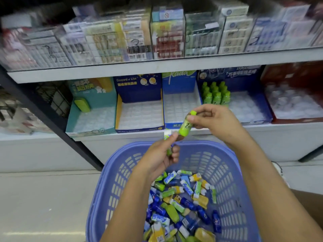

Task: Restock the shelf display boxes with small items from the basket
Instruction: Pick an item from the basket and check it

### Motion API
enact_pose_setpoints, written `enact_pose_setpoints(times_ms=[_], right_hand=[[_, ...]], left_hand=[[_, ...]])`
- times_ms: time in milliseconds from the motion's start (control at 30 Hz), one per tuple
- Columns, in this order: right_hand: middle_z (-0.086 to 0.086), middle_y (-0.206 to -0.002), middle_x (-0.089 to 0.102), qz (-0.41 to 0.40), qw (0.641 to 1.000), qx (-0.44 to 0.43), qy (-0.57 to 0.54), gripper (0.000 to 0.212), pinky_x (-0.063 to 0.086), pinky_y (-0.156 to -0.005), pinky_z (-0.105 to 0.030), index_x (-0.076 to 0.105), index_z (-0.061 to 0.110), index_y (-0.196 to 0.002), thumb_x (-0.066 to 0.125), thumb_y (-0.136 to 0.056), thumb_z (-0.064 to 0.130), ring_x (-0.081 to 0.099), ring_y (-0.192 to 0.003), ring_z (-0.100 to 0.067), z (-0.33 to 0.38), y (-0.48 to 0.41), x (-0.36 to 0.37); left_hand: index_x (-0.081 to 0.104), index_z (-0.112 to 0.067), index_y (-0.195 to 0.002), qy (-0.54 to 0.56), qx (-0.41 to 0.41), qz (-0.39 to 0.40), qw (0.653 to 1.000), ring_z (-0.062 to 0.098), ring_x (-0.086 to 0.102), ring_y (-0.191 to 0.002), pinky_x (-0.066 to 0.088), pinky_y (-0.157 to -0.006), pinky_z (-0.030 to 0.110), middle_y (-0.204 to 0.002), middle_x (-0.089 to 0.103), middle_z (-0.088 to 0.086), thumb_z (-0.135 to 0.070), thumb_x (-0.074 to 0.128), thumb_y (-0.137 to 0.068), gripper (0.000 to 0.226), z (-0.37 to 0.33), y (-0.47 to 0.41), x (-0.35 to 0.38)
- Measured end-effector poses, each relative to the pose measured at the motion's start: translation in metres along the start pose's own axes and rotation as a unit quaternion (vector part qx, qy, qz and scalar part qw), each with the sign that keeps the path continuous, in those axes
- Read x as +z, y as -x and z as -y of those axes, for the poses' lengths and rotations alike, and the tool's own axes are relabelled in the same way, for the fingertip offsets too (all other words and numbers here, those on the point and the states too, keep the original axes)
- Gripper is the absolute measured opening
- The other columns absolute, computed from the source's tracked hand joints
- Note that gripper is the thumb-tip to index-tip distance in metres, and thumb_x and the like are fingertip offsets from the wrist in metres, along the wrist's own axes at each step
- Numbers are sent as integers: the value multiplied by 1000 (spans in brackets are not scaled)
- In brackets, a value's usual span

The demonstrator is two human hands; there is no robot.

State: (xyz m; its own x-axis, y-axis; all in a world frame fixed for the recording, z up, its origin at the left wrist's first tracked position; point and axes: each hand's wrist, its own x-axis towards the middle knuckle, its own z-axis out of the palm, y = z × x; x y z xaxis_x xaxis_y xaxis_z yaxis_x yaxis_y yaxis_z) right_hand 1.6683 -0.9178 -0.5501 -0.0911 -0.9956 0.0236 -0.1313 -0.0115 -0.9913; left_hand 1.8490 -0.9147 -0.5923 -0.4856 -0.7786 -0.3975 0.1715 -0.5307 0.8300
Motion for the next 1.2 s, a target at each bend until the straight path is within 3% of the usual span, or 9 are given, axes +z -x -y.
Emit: enact_pose_setpoints(times_ms=[67, 133, 233, 367, 533, 667, 833, 1067, 1200], right_hand=[[5, -65, 65, -107, 993, -32, 27, 14, 53, -55, -19, 66, 11, -85, 76, -75, 14, 62, -57, -6, 2, -10, -26], [5, -68, 63, -202, 973, -59, 96, 23, 55, -66, -30, 65, 9, -89, 78, -74, 20, 62, -63, -9, 0, -21, -58], [8, -70, 60, -257, 948, -64, 176, 21, 55, -75, -41, 62, 19, -84, 79, -73, 26, 61, -70, -14, -5, -34, -100], [-2, -75, 64, -193, 965, -56, 169, 22, 54, -76, -41, 60, 29, -77, 80, -72, 20, 65, -76, -24, -17, -48, -109], [6, -74, 60, -139, 963, -92, 214, 22, 47, -62, -11, 60, 22, -83, 79, -73, 21, 61, -69, -14, -43, -58, -75], [2, -76, 61, -142, 956, -108, 233, 21, 49, -67, -21, 63, 18, -88, 78, -74, 20, 59, -71, -14, -49, -63, -67], [13, -69, 53, -129, 945, -78, 290, 23, 40, -59, -9, 60, 20, -86, 79, -74, 23, 51, -64, 0, -46, -71, -64], [3, -75, 57, -135, 949, -40, 280, 25, 44, -67, -23, 61, 12, -90, 79, -73, 19, 57, -73, -16, -41, -65, -58], [-2, -86, 57, -162, 934, -35, 316, 38, 44, -68, -25, 60, 11, -103, 79, -73, 24, 58, -77, -20, -29, -52, -53]], left_hand=[[59, -12, -96, -22, -5, -16, 1000, 10, 39, -50, 37, -47, 19, -57, 44, -3, -47, 50, -92, 36, -6, -4, 12], [56, -13, -93, -24, -10, -12, 1000, 12, 40, -50, 37, -47, 20, -57, 45, -1, -51, 42, -93, 41, -9, -8, 25], [53, -13, -88, -16, -25, -2, 1000, 13, 39, -50, 34, -45, 20, -55, 46, 0, -51, 32, -97, 45, -11, -11, 45], [52, -12, -88, -17, -39, 1, 999, 13, 37, -50, 32, -44, 20, -57, 46, 1, -46, 27, -100, 43, -9, -17, 60], [54, -10, -92, 5, -36, -24, 999, 12, 40, -48, 32, -44, 20, -58, 49, 2, -39, 28, -102, 40, -7, -23, 58], [55, -8, -95, 25, -34, -39, 998, 12, 43, -47, 31, -44, 21, -59, 51, 2, -36, 28, -102, 41, -6, -26, 53], [58, -7, -94, 18, -37, -57, 998, 13, 41, -48, 29, -44, 22, -61, 51, 4, -33, 24, -103, 43, -4, -29, 52], [60, -5, -95, 27, -25, -42, 998, 13, 43, -50, 33, -44, 22, -64, 54, 5, -25, 28, -101, 39, -9, -20, 54], [64, -3, -97, 70, 8, -35, 997, 13, 51, -54, 41, -47, 21, -71, 59, 5, -24, 31, -102, 40, -11, -12, 48]])
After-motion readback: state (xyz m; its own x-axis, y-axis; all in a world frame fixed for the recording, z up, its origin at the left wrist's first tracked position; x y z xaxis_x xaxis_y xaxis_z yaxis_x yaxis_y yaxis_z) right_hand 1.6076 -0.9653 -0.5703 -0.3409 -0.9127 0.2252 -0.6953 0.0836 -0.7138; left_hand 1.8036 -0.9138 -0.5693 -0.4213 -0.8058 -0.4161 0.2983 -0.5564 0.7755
